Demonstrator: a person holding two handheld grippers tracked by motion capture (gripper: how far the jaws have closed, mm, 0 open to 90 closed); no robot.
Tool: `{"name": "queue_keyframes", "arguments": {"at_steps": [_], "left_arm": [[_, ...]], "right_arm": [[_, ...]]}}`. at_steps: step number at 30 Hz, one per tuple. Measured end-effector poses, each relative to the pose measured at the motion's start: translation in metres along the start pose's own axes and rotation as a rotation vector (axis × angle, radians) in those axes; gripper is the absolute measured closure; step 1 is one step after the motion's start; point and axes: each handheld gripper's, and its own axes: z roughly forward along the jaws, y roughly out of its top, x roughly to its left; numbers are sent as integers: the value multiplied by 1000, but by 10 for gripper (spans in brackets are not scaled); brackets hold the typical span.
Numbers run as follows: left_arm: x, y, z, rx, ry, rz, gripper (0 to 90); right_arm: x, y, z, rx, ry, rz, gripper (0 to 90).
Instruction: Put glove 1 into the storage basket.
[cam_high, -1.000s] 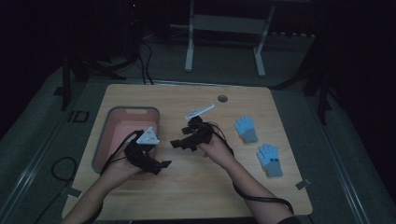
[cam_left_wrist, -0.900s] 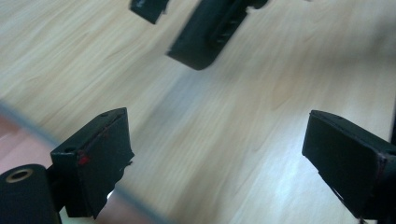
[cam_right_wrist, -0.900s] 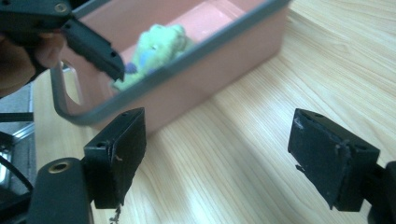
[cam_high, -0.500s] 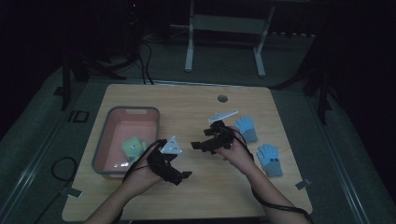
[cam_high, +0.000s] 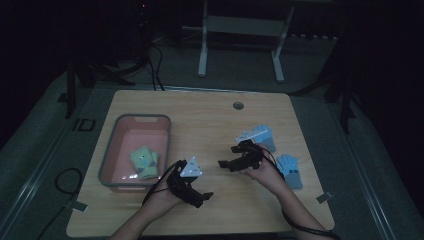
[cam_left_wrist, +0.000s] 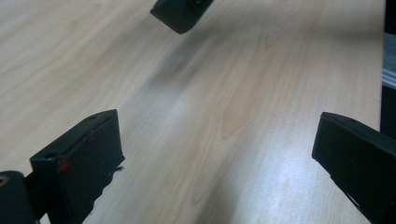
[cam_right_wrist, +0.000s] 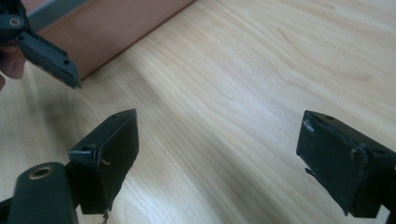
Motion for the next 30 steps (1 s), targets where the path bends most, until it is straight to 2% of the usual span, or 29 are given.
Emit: {"name": "queue_keyframes", "arguments": {"at_steps": [2, 6, 10, 12, 15, 19, 21, 23, 26, 30], "left_arm": [[-2, -4, 3, -15, -11, 15, 20], [-7, -13, 9, -34, 8, 51, 20], [-12, -22, 13, -30, 11, 63, 20], [-14, -26, 16, -17, 4, 85, 20], [-14, -33, 20, -18, -20, 78, 20], [-14, -38, 22, -20, -8, 71, 20], [-14, -39, 21, -37, 5, 62, 20], [-13, -41, 20, -42, 10, 62, 20], [-12, -42, 19, -35, 15, 58, 20], [-13, -44, 19, -38, 12, 48, 20]], "right_arm": [[-2, -5, -1, 2, 3, 8, 133], [-5, -14, -4, -10, 21, 22, 139], [-3, -24, -8, -20, 23, 10, 139], [-2, -31, -9, -18, 29, 21, 155], [-4, -42, -11, -32, 40, 54, 188], [-10, -55, -13, -38, 17, 84, 217], [-12, -59, -15, -27, 2, 84, 230], [-14, -62, -19, -28, -10, 86, 280], [-17, -65, -25, -44, -29, 84, 341], [-19, -65, -34, -55, -63, 51, 366]]}}
